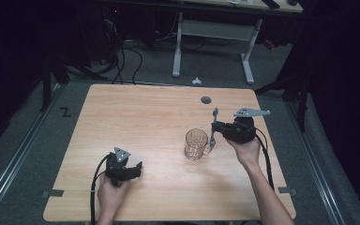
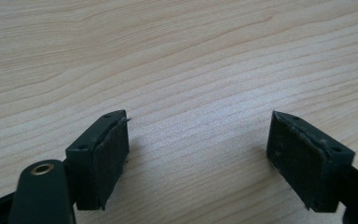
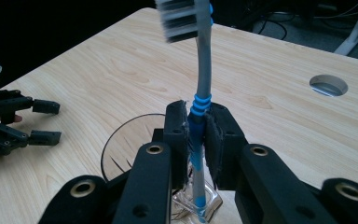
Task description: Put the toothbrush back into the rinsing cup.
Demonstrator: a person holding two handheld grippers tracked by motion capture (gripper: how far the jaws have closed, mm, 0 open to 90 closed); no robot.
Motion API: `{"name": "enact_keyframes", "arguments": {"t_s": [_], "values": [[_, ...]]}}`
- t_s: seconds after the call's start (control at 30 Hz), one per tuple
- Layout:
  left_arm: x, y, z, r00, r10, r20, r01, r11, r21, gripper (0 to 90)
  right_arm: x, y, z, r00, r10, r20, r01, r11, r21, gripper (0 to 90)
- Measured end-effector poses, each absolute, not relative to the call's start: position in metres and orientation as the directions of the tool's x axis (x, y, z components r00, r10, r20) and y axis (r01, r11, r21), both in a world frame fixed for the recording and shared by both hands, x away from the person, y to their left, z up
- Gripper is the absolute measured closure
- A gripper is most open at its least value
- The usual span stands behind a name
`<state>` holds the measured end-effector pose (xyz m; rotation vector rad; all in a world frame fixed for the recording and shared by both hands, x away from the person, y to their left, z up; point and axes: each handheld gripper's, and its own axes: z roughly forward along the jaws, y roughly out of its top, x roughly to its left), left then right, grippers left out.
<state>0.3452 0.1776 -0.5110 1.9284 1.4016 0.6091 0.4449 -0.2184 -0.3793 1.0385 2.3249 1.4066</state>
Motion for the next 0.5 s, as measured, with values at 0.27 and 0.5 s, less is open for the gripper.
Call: {"name": "enact_keyframes", "arguments": {"t_s": [0.27,0.5], "values": [[0.3452,0.1776,-0.5110,0.314,0.949,-0.014,0.637,-0.200,0.744,21.5,0.4426,-0.2185,-0.3807,-0.721,0.677,0.150,0.450,0.292,0.844,79.5],[0.3452,0.1776,-0.5110,0.314,0.949,-0.014,0.638,-0.200,0.744,21.5,0.4416,-0.2202,-0.3866,-0.717,0.680,0.154,0.457,0.292,0.841,79.5]]}}
